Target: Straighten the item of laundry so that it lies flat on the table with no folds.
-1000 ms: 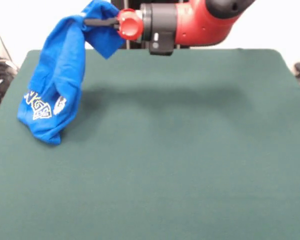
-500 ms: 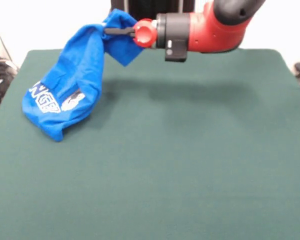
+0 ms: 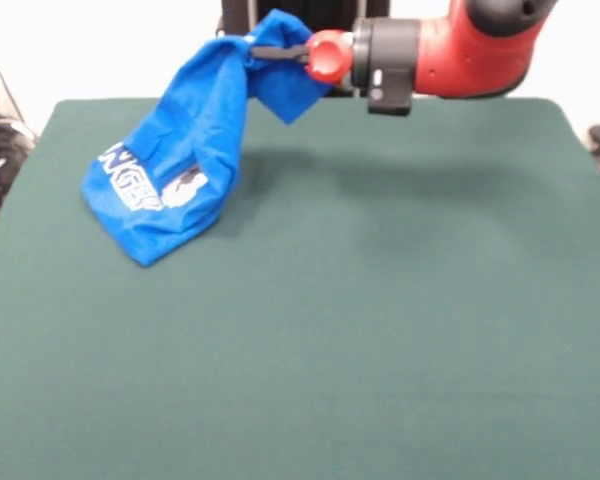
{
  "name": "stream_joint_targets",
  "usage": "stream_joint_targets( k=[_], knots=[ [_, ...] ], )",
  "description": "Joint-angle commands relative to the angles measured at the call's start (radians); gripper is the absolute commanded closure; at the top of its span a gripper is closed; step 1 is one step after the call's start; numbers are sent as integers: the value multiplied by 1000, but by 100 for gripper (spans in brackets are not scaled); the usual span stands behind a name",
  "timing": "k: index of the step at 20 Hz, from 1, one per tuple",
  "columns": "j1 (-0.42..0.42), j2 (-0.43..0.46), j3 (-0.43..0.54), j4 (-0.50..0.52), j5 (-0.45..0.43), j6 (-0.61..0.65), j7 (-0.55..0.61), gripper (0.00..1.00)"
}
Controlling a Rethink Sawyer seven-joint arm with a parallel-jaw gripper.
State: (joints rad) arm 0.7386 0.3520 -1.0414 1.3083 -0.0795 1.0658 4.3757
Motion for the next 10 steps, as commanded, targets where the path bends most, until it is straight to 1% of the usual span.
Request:
stream_joint_targets(
  k=[1, 5, 10],
  knots=[
    [47, -37, 193, -132, 115, 182, -38, 100],
    [46, -39, 216, -165, 148, 241, -6, 100],
    [34, -32, 226, -212, 166, 352, 10, 100]
  ],
)
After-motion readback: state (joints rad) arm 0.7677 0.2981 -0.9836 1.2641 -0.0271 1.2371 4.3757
